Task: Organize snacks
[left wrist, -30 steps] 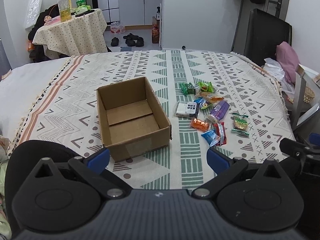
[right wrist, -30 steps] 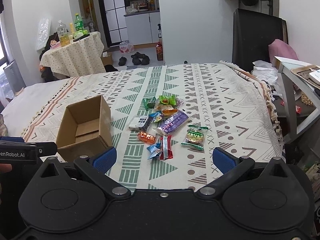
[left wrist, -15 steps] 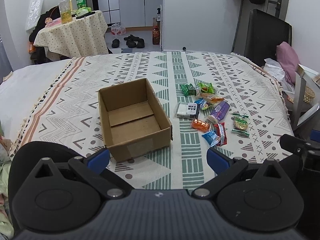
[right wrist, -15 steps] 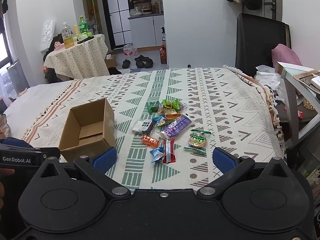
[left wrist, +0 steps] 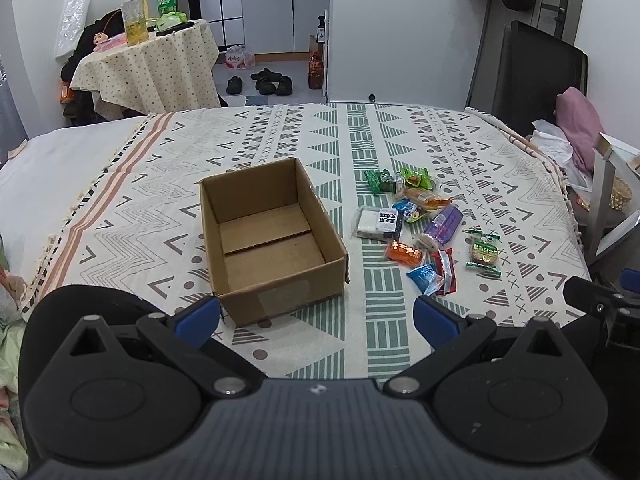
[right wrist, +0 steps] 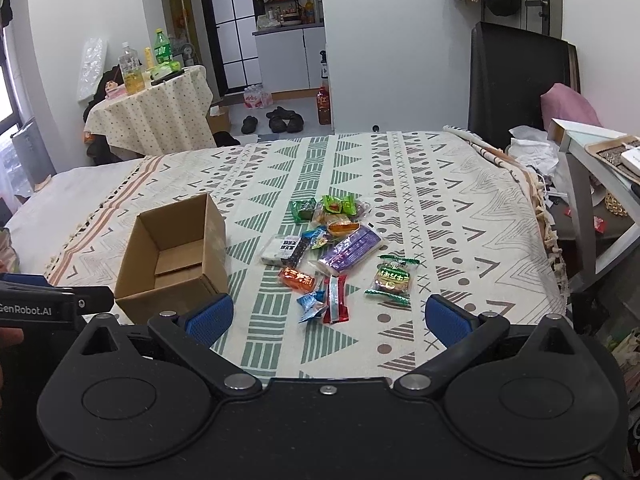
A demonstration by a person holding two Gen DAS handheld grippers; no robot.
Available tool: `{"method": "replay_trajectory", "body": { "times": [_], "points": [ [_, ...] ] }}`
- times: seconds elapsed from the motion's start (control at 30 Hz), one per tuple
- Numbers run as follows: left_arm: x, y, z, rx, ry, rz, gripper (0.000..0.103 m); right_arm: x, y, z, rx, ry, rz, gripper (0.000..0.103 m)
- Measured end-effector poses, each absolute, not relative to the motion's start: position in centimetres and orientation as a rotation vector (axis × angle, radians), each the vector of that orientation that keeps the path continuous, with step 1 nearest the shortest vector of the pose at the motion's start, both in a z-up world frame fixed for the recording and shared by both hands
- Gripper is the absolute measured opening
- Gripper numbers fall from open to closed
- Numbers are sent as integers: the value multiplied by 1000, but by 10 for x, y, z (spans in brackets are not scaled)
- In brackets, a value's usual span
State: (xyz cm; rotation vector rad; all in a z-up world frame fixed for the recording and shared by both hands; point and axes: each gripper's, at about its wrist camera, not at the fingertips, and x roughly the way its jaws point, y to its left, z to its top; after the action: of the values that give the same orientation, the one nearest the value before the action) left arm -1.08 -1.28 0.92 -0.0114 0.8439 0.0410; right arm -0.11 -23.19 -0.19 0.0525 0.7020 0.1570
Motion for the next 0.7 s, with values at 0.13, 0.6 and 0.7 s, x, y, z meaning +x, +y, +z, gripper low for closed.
{"method": "replay_trajectory", "body": {
  "times": [0.13,0.6,0.7],
  "points": [
    [-9,-12,7,-18,850,40,103,-1,-233,-3,63,703,159,103],
    [17,-21,-8,-17,886,30,103,11,-248,-14,107,728,160,103],
    [25,-24,-11,-32,884,14,103,17,-254,-18,119,731,156,103]
  ]
}}
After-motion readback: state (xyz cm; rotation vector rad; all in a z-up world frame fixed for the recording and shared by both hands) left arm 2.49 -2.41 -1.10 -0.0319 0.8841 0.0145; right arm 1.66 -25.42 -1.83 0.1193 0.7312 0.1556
